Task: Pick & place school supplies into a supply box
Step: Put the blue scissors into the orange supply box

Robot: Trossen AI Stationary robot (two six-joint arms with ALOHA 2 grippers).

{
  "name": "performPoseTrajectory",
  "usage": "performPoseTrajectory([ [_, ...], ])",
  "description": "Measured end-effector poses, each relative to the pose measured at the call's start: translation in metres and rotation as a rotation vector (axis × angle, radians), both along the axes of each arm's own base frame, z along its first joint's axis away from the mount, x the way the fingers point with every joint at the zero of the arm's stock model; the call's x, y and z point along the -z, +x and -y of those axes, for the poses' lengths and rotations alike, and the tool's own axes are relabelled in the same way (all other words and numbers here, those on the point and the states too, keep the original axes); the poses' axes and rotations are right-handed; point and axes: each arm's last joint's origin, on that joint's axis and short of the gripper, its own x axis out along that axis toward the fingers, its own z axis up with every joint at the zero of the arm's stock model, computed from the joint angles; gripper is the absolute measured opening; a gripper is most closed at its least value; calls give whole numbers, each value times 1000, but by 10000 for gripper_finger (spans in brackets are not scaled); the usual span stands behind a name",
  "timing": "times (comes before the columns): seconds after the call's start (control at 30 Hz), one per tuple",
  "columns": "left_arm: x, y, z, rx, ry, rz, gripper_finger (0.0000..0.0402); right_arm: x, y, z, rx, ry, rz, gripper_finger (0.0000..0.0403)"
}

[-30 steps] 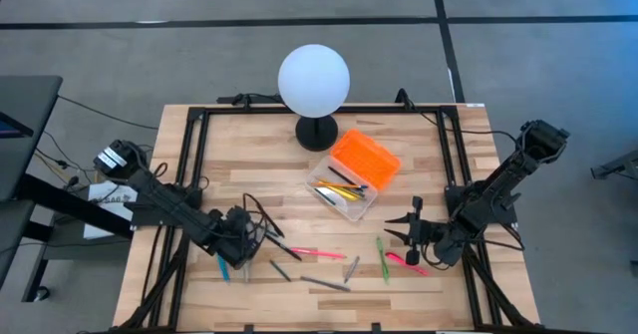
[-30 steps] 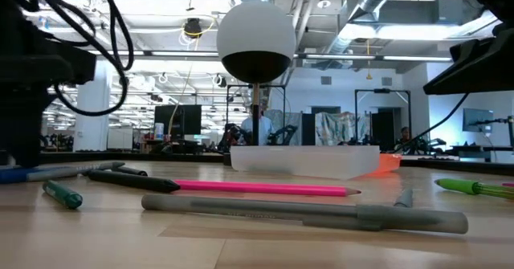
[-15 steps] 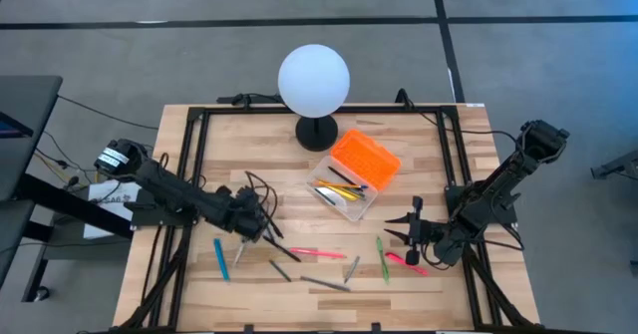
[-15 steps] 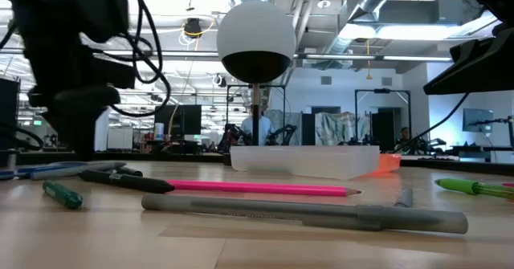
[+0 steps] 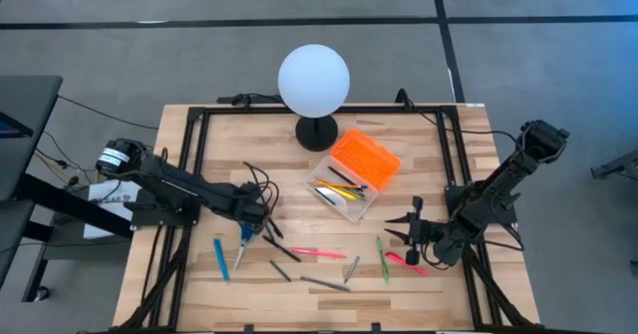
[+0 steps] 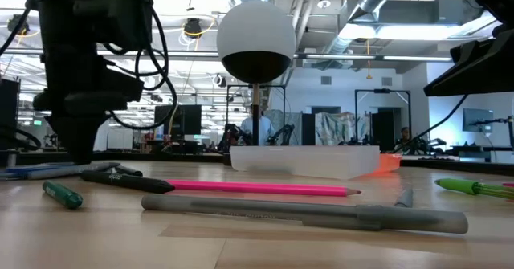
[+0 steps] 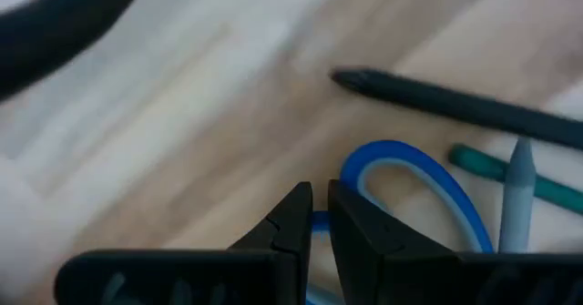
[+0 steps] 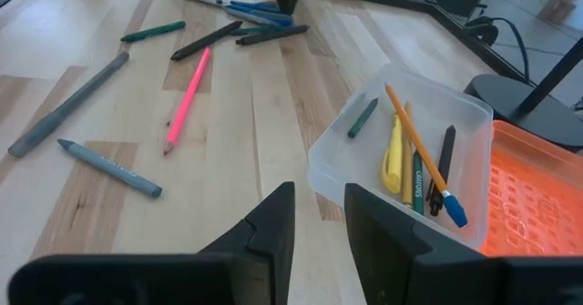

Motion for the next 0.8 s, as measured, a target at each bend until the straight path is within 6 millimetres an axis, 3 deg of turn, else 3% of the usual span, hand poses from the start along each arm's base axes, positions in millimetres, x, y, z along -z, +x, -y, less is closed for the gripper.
performPoseTrajectory([
  [0.13, 0, -1, 7, 0, -9, 15, 34, 0, 1, 1, 4, 0, 0, 93],
  [0.37, -11, 5, 11, 22, 139, 69, 34, 0, 0, 1, 9, 11, 2, 93],
  [0.6, -30, 17, 29, 50, -4, 118, 34, 1, 0, 1, 17, 21, -2, 93],
  [0.8, -30, 7, 44, 10, -99, 49, 28, 1, 0, 1, 18, 22, -2, 93],
])
